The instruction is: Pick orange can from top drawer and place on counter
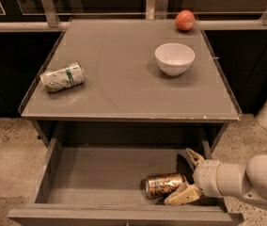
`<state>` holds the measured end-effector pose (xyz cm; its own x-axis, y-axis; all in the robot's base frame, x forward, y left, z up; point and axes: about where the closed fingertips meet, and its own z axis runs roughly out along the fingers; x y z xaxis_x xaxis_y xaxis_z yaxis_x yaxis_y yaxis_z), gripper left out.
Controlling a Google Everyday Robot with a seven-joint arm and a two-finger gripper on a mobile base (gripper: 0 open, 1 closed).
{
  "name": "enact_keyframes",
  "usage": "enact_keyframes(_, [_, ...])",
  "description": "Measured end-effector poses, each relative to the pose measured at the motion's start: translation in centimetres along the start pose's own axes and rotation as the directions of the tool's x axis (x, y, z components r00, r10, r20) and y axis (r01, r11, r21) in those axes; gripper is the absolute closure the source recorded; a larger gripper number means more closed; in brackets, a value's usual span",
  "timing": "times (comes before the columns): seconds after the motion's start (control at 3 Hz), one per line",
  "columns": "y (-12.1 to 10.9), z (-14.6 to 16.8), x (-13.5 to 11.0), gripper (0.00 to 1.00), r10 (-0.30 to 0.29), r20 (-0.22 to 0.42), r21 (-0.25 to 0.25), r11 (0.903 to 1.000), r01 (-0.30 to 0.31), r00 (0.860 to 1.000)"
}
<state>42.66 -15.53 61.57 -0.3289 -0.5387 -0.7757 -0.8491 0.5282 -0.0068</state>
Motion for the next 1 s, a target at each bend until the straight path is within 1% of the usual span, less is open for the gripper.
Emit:
enact_keyframes(0.33, [0.00,0.00,0.00,0.19,0.000,0.000,0.000,1.0000,0.000,1.000])
enact_keyframes(1.0, [0.00,0.00,0.00,0.66,0.000,0.000,0.000,1.0000,0.000,1.000])
